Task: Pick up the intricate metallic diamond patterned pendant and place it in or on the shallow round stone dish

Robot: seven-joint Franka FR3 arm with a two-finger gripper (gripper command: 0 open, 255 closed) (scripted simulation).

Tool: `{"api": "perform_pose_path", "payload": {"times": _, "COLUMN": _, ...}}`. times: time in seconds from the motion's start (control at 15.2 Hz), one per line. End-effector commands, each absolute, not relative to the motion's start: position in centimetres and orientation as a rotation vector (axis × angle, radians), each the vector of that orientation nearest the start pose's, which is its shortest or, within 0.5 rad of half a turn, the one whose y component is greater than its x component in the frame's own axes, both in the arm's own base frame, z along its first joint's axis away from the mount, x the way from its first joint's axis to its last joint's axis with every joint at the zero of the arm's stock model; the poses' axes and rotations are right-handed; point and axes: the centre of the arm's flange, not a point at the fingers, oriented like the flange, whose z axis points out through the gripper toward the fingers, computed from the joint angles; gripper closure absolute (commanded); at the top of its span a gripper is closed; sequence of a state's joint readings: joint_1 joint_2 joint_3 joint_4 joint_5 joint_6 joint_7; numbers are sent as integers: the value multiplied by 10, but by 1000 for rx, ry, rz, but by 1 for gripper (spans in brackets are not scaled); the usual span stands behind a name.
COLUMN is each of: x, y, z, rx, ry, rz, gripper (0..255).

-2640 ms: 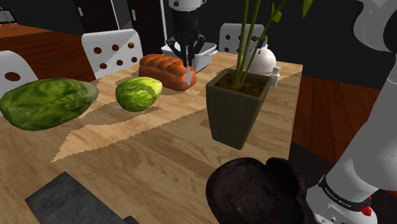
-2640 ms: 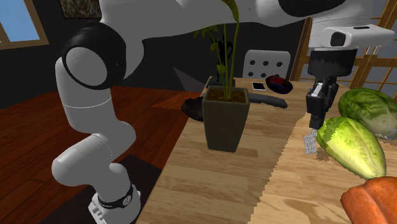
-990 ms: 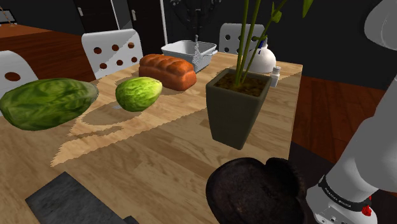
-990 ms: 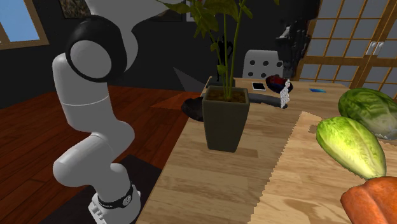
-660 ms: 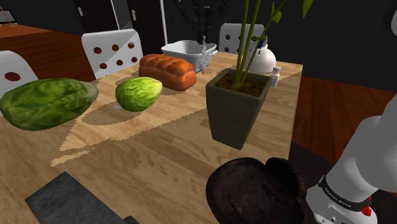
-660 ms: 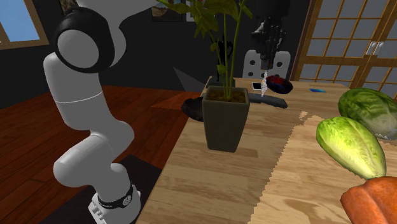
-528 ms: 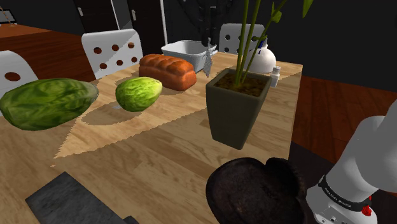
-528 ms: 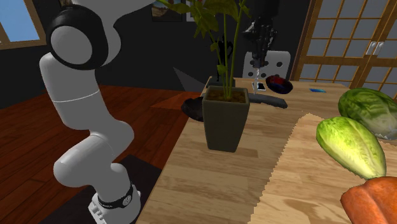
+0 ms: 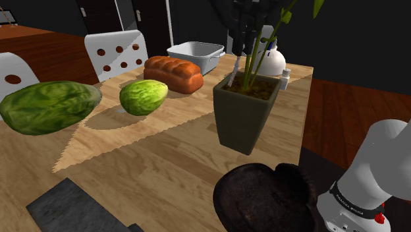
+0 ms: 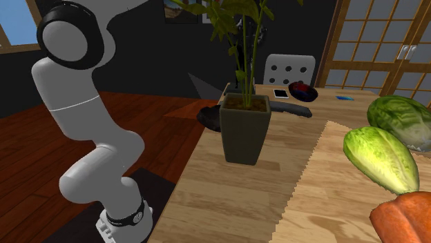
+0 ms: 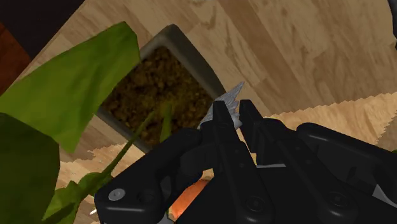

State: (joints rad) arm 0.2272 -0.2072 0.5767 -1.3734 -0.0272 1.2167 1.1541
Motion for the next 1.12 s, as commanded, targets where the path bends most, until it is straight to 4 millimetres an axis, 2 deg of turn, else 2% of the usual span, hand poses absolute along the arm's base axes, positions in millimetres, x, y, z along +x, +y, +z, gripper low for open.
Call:
{"api": "perform_pose_path", "payload": {"times": 0.0, "x": 256, "y": 361, "z": 771, "rx": -3144, "ry": 587, "rz": -198, "gripper": 255}}
{"api": "perform_pose_path", "payload": {"times": 0.53, "x": 158, "y": 401, "z": 783, "rx": -3144, "ry": 587, "rz": -198, "gripper": 255}}
{"api": "perform_pose_path", "payload": {"times": 0.59, "x": 141, "y": 407, "z": 785, "rx": -3144, "ry": 587, "rz": -198, "gripper": 255}}
{"api": "perform_pose_path", "payload": {"times": 1.06, "x": 141, "y": 407, "z": 748, "rx": -3144, "ry": 587, "rz": -198, "gripper": 255}}
